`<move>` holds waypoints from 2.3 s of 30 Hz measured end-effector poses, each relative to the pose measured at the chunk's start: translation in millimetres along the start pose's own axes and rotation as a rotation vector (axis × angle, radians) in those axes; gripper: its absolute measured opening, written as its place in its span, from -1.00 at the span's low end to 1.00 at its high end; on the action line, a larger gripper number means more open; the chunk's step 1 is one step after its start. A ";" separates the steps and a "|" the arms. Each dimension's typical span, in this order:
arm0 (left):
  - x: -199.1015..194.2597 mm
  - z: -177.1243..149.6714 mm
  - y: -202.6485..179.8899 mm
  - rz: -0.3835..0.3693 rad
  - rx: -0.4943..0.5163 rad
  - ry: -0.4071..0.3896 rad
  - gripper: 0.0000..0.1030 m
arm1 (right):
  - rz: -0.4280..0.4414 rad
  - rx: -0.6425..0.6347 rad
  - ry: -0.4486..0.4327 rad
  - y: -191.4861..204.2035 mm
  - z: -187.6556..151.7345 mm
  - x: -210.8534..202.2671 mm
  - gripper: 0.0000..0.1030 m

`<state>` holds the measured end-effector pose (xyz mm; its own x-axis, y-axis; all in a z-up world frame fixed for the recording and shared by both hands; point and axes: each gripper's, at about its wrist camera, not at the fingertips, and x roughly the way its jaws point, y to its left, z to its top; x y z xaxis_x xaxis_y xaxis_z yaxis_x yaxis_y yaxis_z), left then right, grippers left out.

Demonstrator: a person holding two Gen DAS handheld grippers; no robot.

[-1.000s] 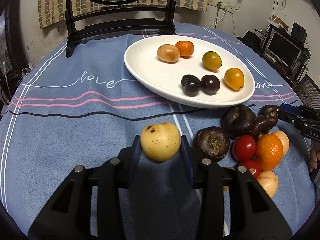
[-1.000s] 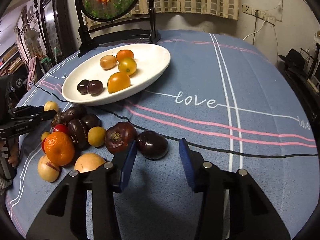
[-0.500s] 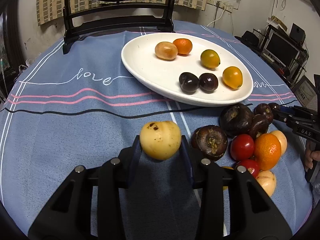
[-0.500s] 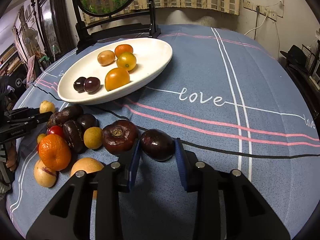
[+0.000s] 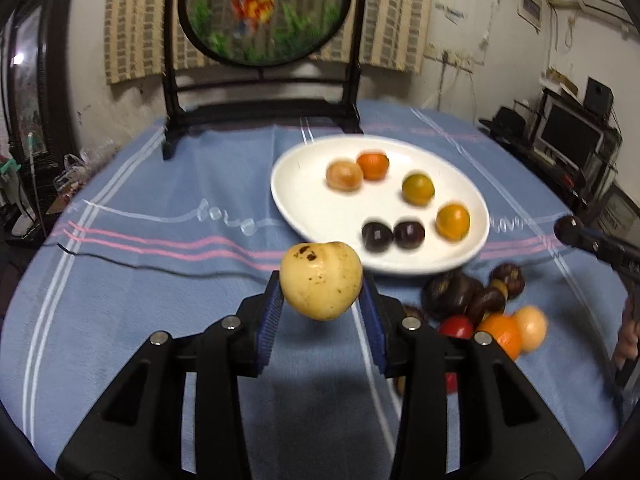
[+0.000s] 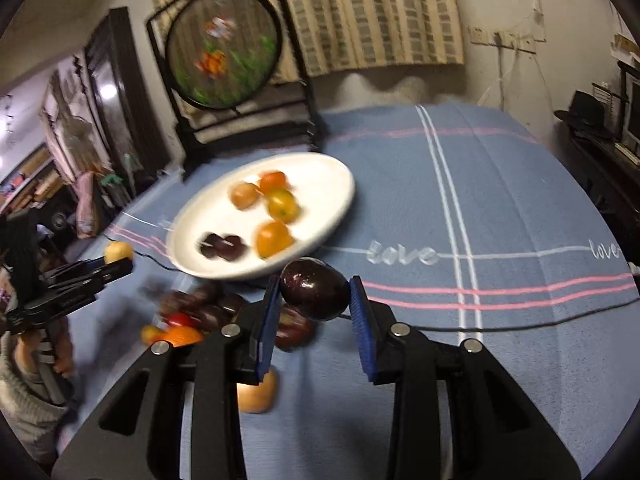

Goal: Organize fruits
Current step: 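Carry both fruits over the white plate and open both grippers, then withdraw both open grippers back to the fruit pile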

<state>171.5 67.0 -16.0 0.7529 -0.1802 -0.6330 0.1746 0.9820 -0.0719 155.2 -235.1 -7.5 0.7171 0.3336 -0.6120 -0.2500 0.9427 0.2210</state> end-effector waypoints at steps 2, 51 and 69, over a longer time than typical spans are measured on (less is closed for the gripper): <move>-0.8 15.8 -4.5 0.024 0.008 -0.004 -0.25 | 0.030 -0.007 -0.017 10.3 15.0 -3.7 -0.33; 82.3 68.2 -29.6 0.168 0.038 -0.073 0.68 | 0.081 0.003 0.015 38.3 89.6 73.4 0.44; -13.8 -29.6 -26.0 0.125 -0.021 -0.047 0.93 | -0.011 0.129 -0.044 15.0 -18.8 -15.7 0.97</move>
<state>137.8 45.6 -28.2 0.7971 -0.0584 -0.6010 0.0650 0.9978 -0.0108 128.0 -226.1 -8.9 0.7477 0.3199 -0.5820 -0.1582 0.9369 0.3117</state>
